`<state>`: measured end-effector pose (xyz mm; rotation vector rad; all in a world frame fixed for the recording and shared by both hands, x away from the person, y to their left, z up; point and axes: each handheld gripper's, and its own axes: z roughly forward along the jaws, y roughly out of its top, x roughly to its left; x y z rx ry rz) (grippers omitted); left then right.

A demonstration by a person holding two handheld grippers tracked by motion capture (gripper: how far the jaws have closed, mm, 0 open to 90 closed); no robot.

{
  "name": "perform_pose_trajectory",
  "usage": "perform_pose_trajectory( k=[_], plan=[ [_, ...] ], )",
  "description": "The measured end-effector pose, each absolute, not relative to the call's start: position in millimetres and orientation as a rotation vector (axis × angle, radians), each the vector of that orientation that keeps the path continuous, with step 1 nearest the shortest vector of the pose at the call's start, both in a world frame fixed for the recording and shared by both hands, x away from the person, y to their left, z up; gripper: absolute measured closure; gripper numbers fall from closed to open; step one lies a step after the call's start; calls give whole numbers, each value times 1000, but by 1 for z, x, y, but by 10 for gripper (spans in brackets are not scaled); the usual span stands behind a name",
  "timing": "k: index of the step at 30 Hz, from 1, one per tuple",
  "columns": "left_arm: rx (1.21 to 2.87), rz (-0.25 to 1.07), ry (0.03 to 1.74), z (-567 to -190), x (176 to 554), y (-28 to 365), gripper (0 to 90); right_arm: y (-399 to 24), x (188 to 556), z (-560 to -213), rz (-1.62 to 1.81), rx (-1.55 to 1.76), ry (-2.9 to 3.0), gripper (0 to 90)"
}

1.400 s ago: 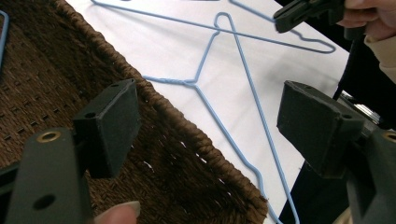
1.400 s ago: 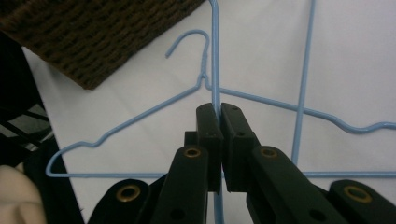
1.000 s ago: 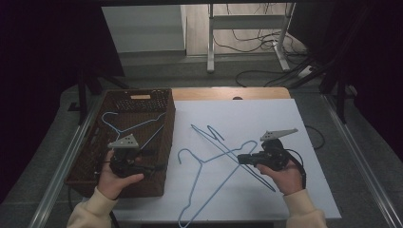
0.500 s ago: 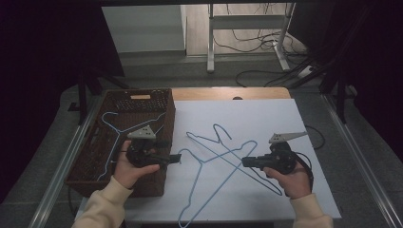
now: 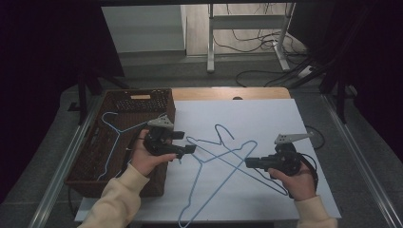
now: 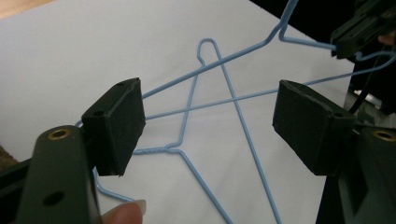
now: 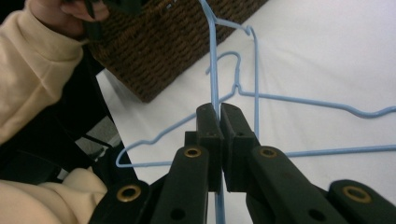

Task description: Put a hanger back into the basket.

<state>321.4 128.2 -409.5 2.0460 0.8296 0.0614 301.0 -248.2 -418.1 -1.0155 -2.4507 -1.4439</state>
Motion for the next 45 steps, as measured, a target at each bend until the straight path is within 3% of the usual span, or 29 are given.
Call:
perform_pose_trajectory(
  k=[16, 23, 24, 30, 45],
  plan=[
    [2160, 94, 763, -418, 338, 83, 340, -252, 296, -410, -1486, -955, -2424, 881],
    [2198, 121, 741, -427, 343, 70, 491, -253, 296, -409, -1496, -936, -2412, 881],
    [2202, 118, 731, -428, 344, 70, 547, -254, 296, -408, -1495, -934, -2413, 880],
    [2270, 118, 671, -428, 341, 66, 653, -261, 298, -409, -1486, -944, -2413, 880],
    [2418, 110, 512, -425, 327, 61, 814, -271, 306, -419, -1460, -997, -2458, 864]
  ],
)
